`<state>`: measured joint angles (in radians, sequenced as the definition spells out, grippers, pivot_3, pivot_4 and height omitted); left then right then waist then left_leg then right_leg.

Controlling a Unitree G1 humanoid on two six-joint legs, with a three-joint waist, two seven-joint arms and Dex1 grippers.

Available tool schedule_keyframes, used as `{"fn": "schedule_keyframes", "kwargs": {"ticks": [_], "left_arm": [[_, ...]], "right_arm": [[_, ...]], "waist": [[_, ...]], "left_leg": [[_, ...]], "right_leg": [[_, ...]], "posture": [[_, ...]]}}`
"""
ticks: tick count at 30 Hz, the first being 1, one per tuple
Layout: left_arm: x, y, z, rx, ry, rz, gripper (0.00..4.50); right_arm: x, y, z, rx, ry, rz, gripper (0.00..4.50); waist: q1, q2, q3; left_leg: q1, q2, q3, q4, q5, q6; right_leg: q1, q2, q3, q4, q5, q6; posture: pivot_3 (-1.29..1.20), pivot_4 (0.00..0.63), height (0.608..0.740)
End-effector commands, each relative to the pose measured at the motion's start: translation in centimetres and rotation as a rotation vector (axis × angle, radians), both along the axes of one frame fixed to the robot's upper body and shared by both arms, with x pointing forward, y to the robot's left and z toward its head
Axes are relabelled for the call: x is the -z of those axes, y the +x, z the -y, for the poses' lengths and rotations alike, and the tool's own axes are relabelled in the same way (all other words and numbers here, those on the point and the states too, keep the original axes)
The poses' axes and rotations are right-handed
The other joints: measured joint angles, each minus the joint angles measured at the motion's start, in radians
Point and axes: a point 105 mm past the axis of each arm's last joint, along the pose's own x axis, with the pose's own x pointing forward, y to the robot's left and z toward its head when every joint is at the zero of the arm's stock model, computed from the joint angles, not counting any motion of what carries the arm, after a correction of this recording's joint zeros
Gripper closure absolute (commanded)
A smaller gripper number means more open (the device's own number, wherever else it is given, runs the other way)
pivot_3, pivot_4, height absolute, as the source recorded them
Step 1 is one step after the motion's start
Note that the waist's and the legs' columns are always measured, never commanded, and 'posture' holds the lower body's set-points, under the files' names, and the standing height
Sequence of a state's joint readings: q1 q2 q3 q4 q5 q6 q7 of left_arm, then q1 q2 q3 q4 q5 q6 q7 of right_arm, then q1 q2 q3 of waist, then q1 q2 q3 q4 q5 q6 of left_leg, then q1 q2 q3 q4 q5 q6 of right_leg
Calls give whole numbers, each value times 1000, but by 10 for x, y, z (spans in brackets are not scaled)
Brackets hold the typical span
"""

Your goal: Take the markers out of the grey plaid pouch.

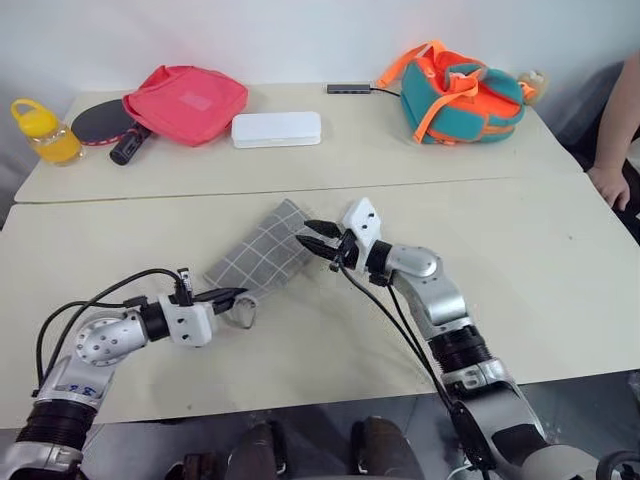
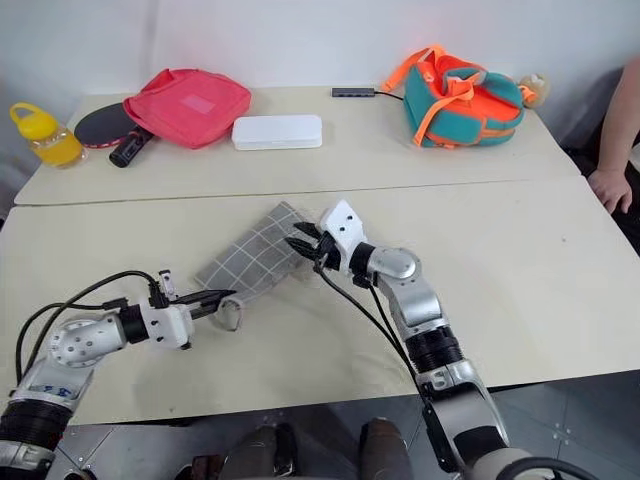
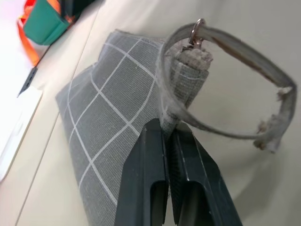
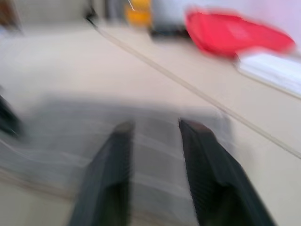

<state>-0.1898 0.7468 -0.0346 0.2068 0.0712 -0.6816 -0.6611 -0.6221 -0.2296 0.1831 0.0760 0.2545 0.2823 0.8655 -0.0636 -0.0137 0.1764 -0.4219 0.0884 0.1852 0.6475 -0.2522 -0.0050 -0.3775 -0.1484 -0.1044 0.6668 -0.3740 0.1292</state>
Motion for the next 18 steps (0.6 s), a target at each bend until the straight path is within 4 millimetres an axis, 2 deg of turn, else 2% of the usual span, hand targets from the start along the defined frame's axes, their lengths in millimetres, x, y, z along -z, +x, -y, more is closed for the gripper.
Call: {"fn": "schedule_keyframes", "kwargs": {"ticks": [1, 4, 7, 11, 18], "left_arm": [[1, 8, 21, -5, 29, 37, 4500], [1, 18, 31, -35, 74, 97, 4500], [-1, 23, 39, -57, 75, 133, 4500], [-2, 27, 42, -88, 69, 159, 4500], [0, 23, 55, -60, 44, 151, 4500]], "right_arm": [[4, -42, -4, -200, -45, -99, 1479], [22, -46, 3, -166, -73, -243, 441], [44, -54, 11, -145, -115, -395, 441], [48, -50, 11, -63, -39, -524, 441], [49, -50, -14, -43, 91, -655, 441]], "waist": [[14, 0, 0], [29, 0, 0], [39, 0, 0], [37, 0, 0], [37, 0, -1]], "left_leg": [[0, 0, 0, 0, 0, 0], [0, 0, 0, 1, 0, 0], [0, -1, 0, 2, 0, 1], [0, 0, 0, 2, 0, 1], [0, 0, 0, 0, 0, 1]], "right_leg": [[1, 0, 0, -3, 0, 0], [1, 0, 0, -4, 0, 0], [1, 0, 0, -4, 0, 0], [1, 0, 0, -3, 0, 0], [1, 0, 0, -3, 0, 0]], "posture": [[0, 150, 740], [0, 150, 740], [0, 150, 740], [0, 150, 740], [0, 150, 740]]}}
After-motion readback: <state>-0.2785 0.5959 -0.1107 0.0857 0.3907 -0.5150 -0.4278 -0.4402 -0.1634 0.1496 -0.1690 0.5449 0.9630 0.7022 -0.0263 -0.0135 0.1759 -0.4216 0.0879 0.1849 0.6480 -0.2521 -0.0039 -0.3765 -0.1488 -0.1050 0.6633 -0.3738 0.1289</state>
